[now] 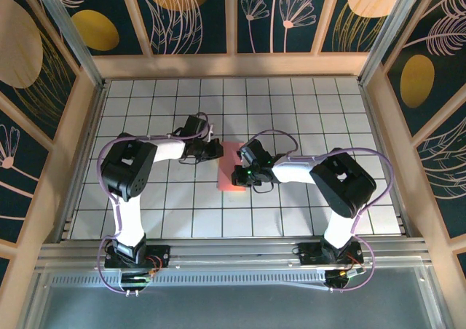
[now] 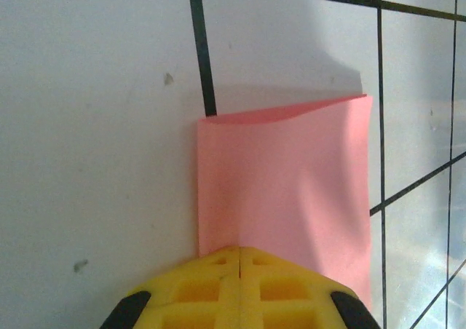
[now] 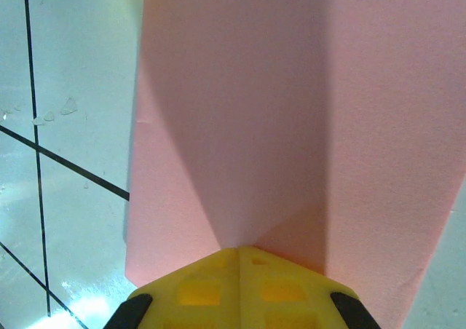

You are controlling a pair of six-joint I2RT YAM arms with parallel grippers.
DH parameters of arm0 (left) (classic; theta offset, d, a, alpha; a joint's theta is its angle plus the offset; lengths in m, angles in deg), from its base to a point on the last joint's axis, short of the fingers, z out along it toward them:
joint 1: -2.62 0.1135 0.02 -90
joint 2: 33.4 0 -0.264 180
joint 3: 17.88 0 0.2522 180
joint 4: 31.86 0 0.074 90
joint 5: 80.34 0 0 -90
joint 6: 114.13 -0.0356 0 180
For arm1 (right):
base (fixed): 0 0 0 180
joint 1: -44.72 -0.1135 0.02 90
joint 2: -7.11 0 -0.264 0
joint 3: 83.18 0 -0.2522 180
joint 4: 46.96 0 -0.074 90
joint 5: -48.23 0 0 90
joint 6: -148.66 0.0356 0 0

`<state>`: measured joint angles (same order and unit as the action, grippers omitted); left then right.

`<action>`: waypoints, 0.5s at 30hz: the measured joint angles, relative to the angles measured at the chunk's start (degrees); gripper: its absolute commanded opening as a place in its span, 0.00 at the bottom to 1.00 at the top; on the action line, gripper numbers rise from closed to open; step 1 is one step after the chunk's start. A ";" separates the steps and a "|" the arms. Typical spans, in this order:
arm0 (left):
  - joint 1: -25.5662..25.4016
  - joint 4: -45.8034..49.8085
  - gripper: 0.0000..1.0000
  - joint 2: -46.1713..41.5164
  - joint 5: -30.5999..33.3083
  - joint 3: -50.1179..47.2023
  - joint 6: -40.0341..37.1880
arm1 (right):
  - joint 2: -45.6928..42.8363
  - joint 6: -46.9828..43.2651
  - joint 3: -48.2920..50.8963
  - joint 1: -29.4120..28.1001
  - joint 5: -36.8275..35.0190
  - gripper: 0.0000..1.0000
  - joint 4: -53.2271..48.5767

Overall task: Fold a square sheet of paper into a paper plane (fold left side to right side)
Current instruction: First fold the square sheet of paper in half at the center of the table.

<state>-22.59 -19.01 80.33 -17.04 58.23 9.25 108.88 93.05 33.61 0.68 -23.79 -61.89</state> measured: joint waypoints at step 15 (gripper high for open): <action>1.68 4.09 0.00 5.79 -3.76 8.70 -0.42 | 0.24 -0.04 0.02 0.00 -3.15 0.00 2.10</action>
<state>-20.91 -14.92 86.12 -20.80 66.93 8.84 109.13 93.01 33.63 0.68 -26.94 -59.79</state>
